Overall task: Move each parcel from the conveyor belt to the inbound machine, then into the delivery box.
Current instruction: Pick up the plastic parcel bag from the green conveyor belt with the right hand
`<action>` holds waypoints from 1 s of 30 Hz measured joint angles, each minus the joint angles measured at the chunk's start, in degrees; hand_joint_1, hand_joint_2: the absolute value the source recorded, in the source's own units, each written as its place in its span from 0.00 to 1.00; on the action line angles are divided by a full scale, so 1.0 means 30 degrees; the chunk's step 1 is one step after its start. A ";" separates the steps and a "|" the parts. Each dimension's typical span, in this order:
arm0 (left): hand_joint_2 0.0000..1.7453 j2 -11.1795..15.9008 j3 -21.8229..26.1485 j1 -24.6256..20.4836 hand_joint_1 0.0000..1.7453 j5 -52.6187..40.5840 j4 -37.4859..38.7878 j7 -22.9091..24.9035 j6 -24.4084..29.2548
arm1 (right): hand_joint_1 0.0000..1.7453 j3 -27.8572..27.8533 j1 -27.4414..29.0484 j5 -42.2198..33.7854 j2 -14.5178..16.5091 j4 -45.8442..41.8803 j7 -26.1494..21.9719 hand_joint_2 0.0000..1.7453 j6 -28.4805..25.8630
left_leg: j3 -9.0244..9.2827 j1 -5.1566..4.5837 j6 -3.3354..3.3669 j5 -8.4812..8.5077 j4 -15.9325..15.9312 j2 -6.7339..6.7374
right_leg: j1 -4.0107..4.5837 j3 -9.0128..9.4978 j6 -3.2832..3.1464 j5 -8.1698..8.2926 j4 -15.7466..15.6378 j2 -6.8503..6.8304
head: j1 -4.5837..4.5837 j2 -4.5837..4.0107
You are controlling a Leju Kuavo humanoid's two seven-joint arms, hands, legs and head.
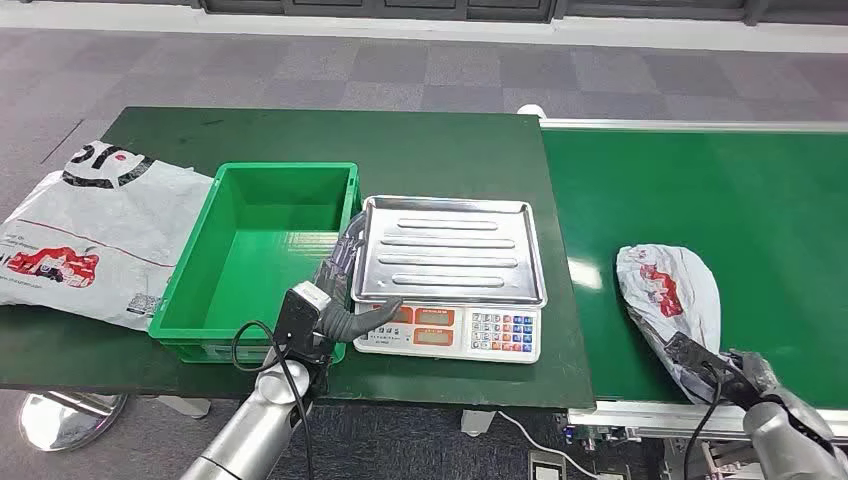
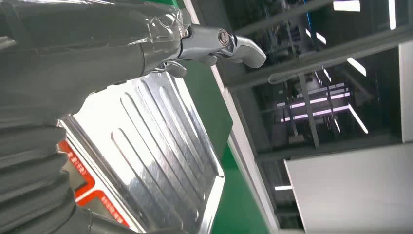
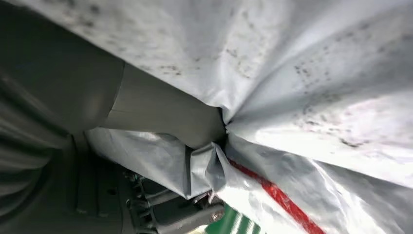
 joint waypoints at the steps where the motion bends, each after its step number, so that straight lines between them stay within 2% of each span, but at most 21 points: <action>1: 1.00 0.0020 0.0002 0.0048 0.00 0.0000 -0.0051 0.0000 0.0027 | 1.00 0.0000 0.0072 -0.0064 0.0147 -0.0340 -0.0169 1.00 -0.0673 | -0.0026 -0.0006 -0.0005 -0.0002 -0.0001 0.0010 | -0.0005 -0.0018 -0.0001 0.0001 0.0002 0.0011 | -0.0002 0.0000; 4: 1.00 0.0060 0.0007 0.0223 0.00 0.0022 -0.0270 0.0000 0.0037 | 1.00 -0.0042 0.0513 -0.0760 0.0745 -0.2372 -0.0884 1.00 -0.3253 | -0.0003 -0.0017 -0.0027 0.0030 -0.0003 0.0029 | -0.0016 -0.0100 -0.0014 0.0012 0.0006 0.0028 | -0.0005 0.0000; 7: 1.00 0.0075 0.0016 0.0387 0.00 0.0067 -0.0440 0.0000 -0.0142 | 1.00 -0.0418 0.1242 -0.2598 0.1229 -0.5455 -0.2421 1.00 -0.5695 | -0.0017 -0.0015 -0.0029 0.0074 -0.0006 -0.0065 | -0.0014 -0.0127 -0.0023 0.0018 0.0007 -0.0061 | -0.0007 0.0000; 11: 1.00 0.0071 0.0022 0.0426 0.00 0.0058 -0.0467 0.0000 -0.0397 | 1.00 -0.1608 0.2725 -0.6448 0.2123 -1.0659 -0.6735 1.00 -0.9126 | -0.0059 -0.0014 -0.0032 0.0078 -0.0015 -0.0170 | -0.0012 -0.0132 -0.0024 -0.0010 0.0008 -0.0172 | -0.0004 0.0000; 13: 1.00 0.0051 0.0022 0.0418 0.00 0.0058 -0.0464 0.0000 -0.0461 | 1.00 -0.2193 0.3369 -0.8103 0.2764 -1.3254 -0.9048 1.00 -1.0070 | -0.0062 -0.0013 -0.0045 0.0067 -0.0021 -0.0163 | -0.0011 -0.0142 -0.0033 -0.0025 0.0009 -0.0167 | -0.0004 0.0000; 15: 1.00 0.0006 0.0022 0.0406 0.00 0.0058 -0.0460 0.0000 -0.0473 | 1.00 -0.2660 0.3867 -0.9072 0.3382 -1.5433 -1.0502 1.00 -1.0350 | -0.0061 -0.0012 -0.0060 0.0052 -0.0024 -0.0148 | -0.0011 -0.0154 -0.0040 -0.0034 0.0009 -0.0158 | -0.0005 0.0000; 21: 1.00 -0.0078 0.0022 0.0394 0.00 0.0065 -0.0460 0.0000 -0.0510 | 1.00 -0.3301 0.4437 -0.9493 0.4668 -1.9432 -1.1689 1.00 -1.0375 | -0.0065 -0.0019 -0.0059 0.0049 -0.0026 -0.0122 | -0.0019 -0.0160 -0.0043 -0.0030 0.0008 -0.0134 | -0.0002 0.0000; 25: 1.00 -0.0193 0.0022 0.0352 0.00 0.0073 -0.0431 0.0000 -0.0705 | 1.00 -0.3118 0.4081 -0.8801 0.5934 -2.2007 -1.1987 1.00 -1.0330 | -0.0061 -0.0009 -0.0065 0.0066 -0.0031 -0.0106 | -0.0007 -0.0156 -0.0051 -0.0019 0.0012 -0.0124 | -0.0004 0.0000; 30: 1.00 -0.0391 0.0022 0.0298 0.00 0.0073 -0.0400 0.0000 -0.0694 | 1.00 -0.2093 0.3460 -0.8364 0.7035 -2.2955 -1.1985 1.00 -1.0124 | -0.0056 0.0006 -0.0063 0.0090 -0.0031 -0.0112 | 0.0003 -0.0152 -0.0064 -0.0010 0.0013 -0.0127 | -0.0007 0.0000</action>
